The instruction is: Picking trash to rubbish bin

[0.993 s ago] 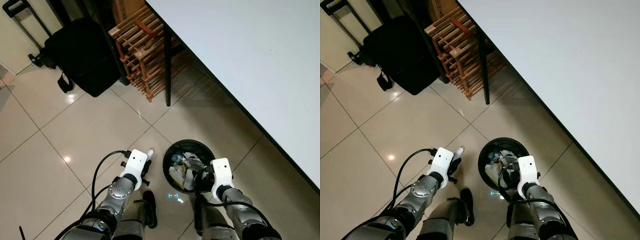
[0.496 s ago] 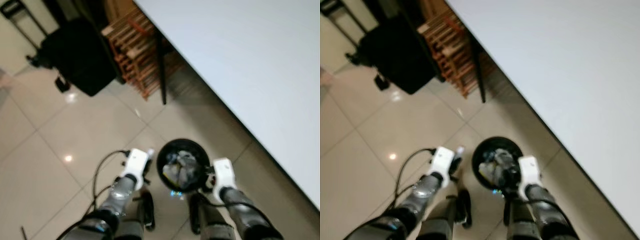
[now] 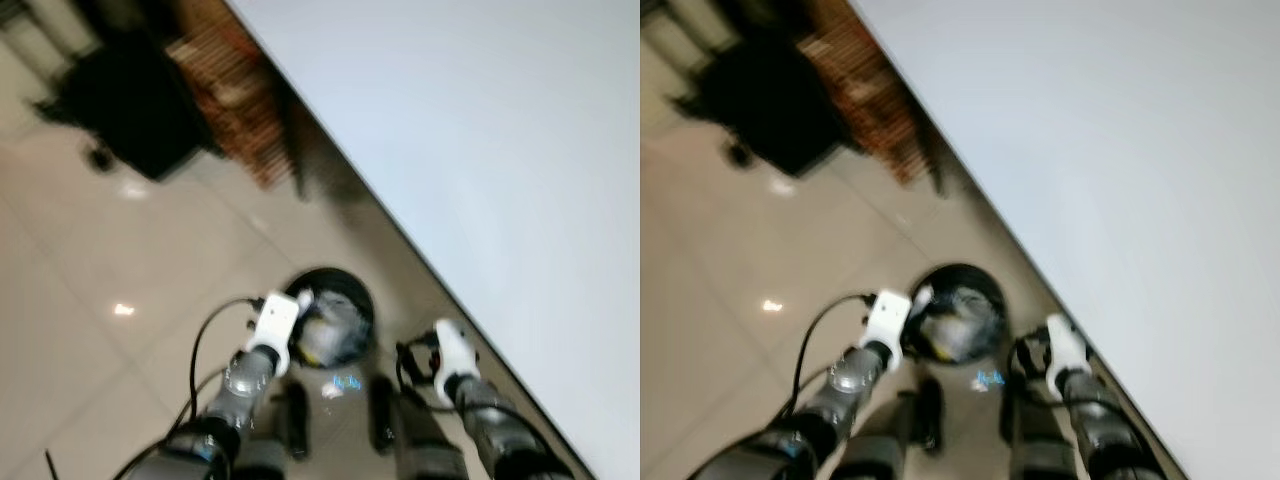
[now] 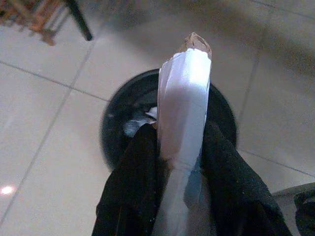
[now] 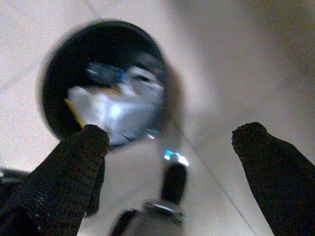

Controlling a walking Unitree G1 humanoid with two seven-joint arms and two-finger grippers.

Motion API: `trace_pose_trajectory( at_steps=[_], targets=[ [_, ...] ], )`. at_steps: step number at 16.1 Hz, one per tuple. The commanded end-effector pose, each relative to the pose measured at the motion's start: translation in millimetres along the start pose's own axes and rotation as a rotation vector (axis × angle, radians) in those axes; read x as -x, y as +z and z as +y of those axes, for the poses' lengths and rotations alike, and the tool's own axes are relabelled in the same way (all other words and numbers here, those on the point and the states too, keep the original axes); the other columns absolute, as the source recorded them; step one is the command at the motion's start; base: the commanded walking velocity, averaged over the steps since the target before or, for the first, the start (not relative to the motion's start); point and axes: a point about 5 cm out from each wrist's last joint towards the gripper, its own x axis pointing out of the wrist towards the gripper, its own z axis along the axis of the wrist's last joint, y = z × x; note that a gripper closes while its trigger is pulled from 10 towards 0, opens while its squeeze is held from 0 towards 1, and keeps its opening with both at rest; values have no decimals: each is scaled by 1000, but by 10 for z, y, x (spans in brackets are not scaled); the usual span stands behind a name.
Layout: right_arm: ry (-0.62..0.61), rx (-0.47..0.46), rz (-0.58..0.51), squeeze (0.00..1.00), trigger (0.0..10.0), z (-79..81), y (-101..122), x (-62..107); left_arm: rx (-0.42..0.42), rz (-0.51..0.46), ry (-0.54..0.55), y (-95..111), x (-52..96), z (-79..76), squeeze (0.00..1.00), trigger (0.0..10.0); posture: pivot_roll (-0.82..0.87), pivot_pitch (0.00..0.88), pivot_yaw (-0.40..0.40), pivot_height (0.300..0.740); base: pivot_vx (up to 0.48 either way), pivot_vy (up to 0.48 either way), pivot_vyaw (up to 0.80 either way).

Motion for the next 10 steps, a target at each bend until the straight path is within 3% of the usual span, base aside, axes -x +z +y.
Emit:
trace_pose_trajectory(
  at_steps=[1, 10],
  targets=[
    [30, -15, 49, 0, 10000, 124, -130, 9, 10, 73, 20, -214, 100, 59, 0, 10000, 9, 356, 113, 740, 0, 0, 0],
    [74, -10, 60, 0, 10000, 186, -175, 24, 12, 110, 25, -292, 131, 55, 0, 10000, 9, 370, 113, 740, 0, 0, 0]
  ],
)
